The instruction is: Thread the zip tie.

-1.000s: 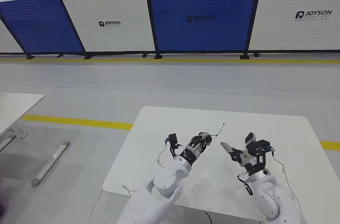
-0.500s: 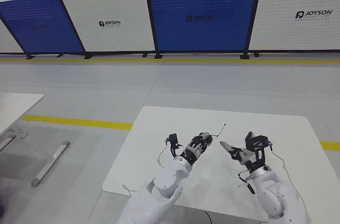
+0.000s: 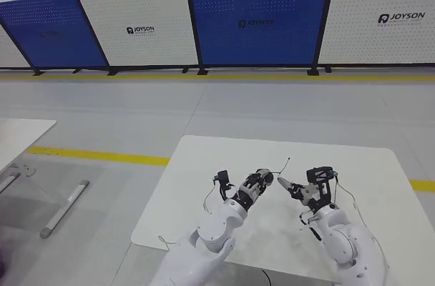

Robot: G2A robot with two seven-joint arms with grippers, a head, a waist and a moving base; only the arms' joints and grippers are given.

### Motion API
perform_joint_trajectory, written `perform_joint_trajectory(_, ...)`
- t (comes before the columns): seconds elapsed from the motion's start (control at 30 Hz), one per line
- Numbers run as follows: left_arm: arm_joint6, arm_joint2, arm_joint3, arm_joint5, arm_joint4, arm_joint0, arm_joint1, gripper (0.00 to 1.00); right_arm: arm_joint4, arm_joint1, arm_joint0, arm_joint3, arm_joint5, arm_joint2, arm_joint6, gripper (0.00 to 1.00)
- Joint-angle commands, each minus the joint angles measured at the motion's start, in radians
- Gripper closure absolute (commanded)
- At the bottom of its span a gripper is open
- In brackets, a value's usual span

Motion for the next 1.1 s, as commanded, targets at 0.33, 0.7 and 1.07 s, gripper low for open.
perform_joint_trajectory(0.33, 0.023, 0.019, 0.031, -0.006, 0.012, -0.019, -0.005, 1.0, 0.021, 0.003, -0.001, -0.002, -0.022, -0.021, 0.005, 0.0)
perform_joint_trajectory(0.7, 0.04, 0.052, 0.057, 0.004, 0.02, -0.04, -0.014, 1.0, 0.019, 0.006, -0.003, -0.005, 0.004, -0.027, -0.001, 0.52)
perform_joint_trajectory(1.07, 0.055, 0.06, 0.068, 0.008, 0.014, -0.052, -0.019, 1.0, 0.027, 0.008, 0.01, 0.004, -0.01, -0.043, 0.021, 0.51)
